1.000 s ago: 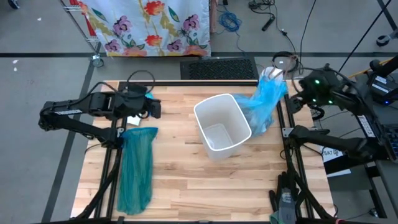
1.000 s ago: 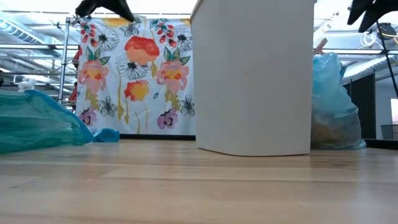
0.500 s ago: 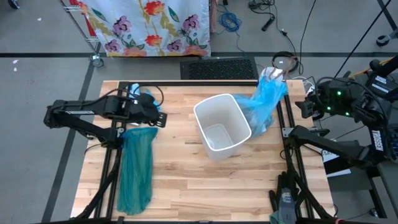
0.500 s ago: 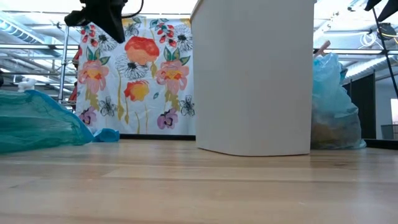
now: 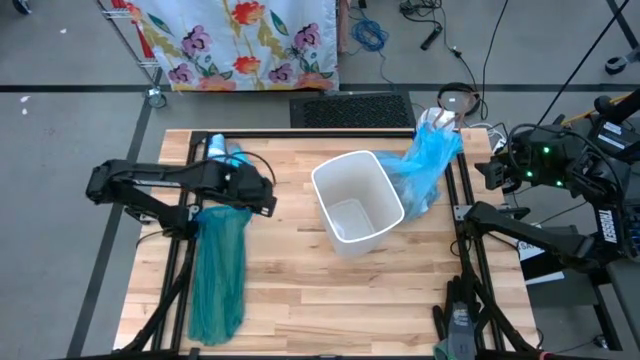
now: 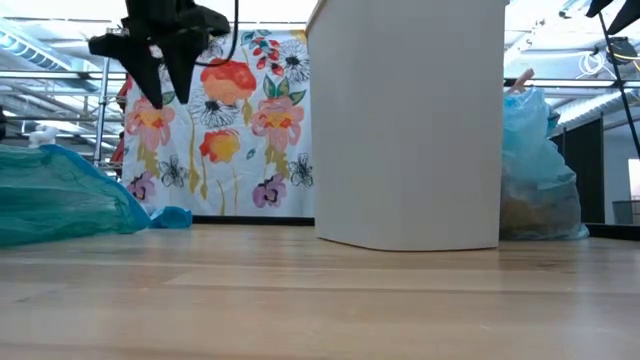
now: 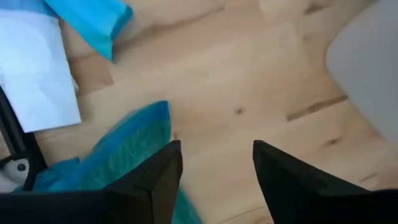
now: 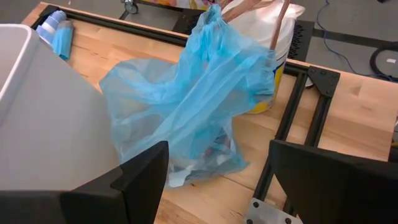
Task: Place trash/remove bag and relplace
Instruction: Put the blue trash bag into the trash bin
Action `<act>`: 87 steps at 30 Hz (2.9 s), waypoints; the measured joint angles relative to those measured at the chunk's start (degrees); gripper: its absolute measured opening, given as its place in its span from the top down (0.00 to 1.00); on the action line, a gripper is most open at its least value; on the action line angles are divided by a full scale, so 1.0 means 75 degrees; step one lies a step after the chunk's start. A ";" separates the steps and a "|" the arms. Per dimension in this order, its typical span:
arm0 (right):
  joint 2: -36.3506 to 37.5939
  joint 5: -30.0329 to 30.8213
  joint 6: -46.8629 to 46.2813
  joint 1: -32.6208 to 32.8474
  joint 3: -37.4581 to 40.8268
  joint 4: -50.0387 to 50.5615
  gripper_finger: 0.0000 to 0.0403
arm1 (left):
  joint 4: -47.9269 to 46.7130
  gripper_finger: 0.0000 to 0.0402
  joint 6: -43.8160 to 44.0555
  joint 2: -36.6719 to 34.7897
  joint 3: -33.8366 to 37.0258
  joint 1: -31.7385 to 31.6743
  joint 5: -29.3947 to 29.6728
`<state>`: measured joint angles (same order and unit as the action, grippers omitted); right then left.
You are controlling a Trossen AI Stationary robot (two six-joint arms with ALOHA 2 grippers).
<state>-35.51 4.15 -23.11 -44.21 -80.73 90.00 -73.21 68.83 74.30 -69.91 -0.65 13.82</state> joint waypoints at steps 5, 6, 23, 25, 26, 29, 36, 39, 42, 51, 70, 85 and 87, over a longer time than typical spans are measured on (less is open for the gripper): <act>0.0000 -0.0001 0.0034 0.0000 0.0000 0.0000 0.33 | -0.0207 0.50 0.0208 0.0663 0.0000 0.0639 -0.0136; 0.0000 0.0002 0.0084 0.0000 0.0000 0.0000 0.33 | -0.0399 0.50 0.0311 0.0748 0.0000 0.0724 -0.0288; 0.0000 0.0005 0.0650 0.0000 0.0006 0.0003 0.33 | -0.0092 0.50 0.4712 -0.1390 0.2272 0.2745 -0.0492; 0.0000 0.0010 0.0659 0.0000 0.0006 0.0000 0.33 | 0.0308 0.50 0.5028 -0.1589 0.2684 0.2753 -0.0546; 0.0000 0.0018 0.0661 0.0000 0.0006 0.0002 0.33 | 0.0322 0.50 0.5201 -0.1648 0.2847 0.2755 -0.0657; 0.0000 0.0017 0.0661 0.0000 0.0006 0.0003 0.33 | 0.0091 0.50 0.5648 -0.1681 0.3237 0.2729 -0.1146; 0.0000 0.0035 0.0573 0.0000 0.0006 0.0003 0.33 | 0.1057 0.50 0.5987 -0.1644 0.4105 0.2726 -0.1815; 0.0000 0.0036 0.0481 0.0000 0.0006 0.0003 0.33 | 0.2328 0.50 0.6148 -0.1455 0.4724 0.2726 -0.1828; 0.0000 0.0031 0.0440 0.0000 0.0006 0.0003 0.33 | 0.3555 0.50 0.6182 -0.1219 0.5298 0.2726 -0.1923; 0.0000 0.0030 0.0314 0.0000 0.0006 0.0002 0.33 | 0.5858 0.61 0.5939 -0.0275 0.5639 0.2636 -0.1946; -0.0001 -0.0806 0.0104 -0.0001 0.0032 -0.0006 0.33 | 0.5692 1.00 0.2248 -0.0786 0.3530 0.1563 0.0652; -0.0001 -0.0828 0.0023 0.0000 0.1318 -0.0148 0.33 | 0.4155 1.00 -0.2829 -0.1232 -0.1282 0.0236 0.2113; -0.0003 -0.0886 0.0023 0.0000 0.1582 -0.0312 0.33 | 0.4296 1.00 -0.3442 -0.1158 -0.1828 0.0125 0.2431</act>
<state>-35.53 -2.49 -22.94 -44.21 -68.86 87.66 -40.99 43.01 65.61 -83.62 0.28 32.05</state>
